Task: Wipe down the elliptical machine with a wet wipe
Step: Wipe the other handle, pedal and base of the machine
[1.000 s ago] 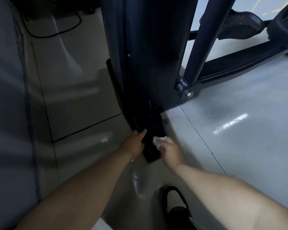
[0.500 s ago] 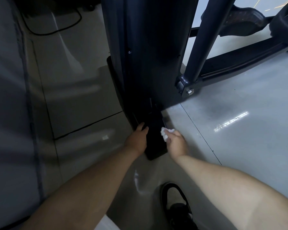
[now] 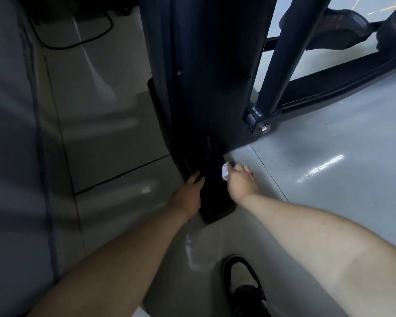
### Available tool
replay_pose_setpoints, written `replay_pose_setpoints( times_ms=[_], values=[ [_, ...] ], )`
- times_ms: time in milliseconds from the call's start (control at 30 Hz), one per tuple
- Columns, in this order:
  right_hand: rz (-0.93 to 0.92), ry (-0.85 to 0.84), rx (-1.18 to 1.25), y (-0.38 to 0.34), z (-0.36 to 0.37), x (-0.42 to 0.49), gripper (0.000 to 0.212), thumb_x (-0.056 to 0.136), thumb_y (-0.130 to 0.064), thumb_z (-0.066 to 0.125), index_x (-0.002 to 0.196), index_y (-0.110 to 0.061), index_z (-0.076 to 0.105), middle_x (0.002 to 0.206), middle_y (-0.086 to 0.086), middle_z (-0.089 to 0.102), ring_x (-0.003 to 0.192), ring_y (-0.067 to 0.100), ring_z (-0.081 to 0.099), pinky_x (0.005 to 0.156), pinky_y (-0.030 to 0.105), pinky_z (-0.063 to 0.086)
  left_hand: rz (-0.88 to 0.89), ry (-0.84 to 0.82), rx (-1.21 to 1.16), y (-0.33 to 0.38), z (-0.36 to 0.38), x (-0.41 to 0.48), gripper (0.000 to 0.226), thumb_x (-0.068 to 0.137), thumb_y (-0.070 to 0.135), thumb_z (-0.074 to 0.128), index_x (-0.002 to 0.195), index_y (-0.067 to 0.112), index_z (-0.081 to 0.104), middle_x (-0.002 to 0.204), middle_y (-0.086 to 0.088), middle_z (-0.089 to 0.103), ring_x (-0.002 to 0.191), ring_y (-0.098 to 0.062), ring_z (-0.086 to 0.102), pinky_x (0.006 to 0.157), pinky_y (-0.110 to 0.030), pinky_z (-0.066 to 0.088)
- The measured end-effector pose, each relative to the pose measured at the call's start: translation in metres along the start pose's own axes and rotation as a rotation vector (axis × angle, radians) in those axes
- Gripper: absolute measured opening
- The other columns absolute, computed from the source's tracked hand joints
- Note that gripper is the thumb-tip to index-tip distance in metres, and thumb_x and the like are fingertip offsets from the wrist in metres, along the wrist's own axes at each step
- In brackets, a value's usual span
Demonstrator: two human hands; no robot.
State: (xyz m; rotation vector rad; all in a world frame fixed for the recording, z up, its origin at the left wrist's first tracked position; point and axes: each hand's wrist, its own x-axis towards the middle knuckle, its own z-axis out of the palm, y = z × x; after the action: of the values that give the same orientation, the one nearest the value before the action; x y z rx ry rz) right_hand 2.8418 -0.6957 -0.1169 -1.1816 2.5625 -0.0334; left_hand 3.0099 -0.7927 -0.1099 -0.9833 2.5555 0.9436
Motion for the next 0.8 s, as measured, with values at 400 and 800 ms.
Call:
replay_pose_setpoints(
  times_ms=[400,800],
  values=[
    [-0.156,-0.037,-0.056,-0.044,-0.006,0.001,0.07,0.097,-0.014,0.042,0.161,-0.017,0.013,0.146,0.009,0.034,0.129,0.032,0.033,0.107,0.043,0.029,0.054,0.043,-0.086,-0.004,-0.011,-0.001,0.069,0.095,-0.002,0.047,0.159,0.018,0.032,0.169,0.0,0.02,0.149,-0.02,0.034,0.118,-0.029,0.033],
    [-0.16,0.041,-0.099,0.005,0.031,-0.096,0.069,0.07,-0.009,0.06,0.139,-0.002,0.053,0.109,0.009,0.059,0.097,0.03,0.054,0.076,0.039,0.05,0.017,-0.046,-0.062,-0.004,-0.008,0.001,0.071,0.099,0.006,0.048,0.163,0.021,0.021,0.171,0.002,0.005,0.151,-0.023,0.029,0.121,-0.035,0.032]
  ],
)
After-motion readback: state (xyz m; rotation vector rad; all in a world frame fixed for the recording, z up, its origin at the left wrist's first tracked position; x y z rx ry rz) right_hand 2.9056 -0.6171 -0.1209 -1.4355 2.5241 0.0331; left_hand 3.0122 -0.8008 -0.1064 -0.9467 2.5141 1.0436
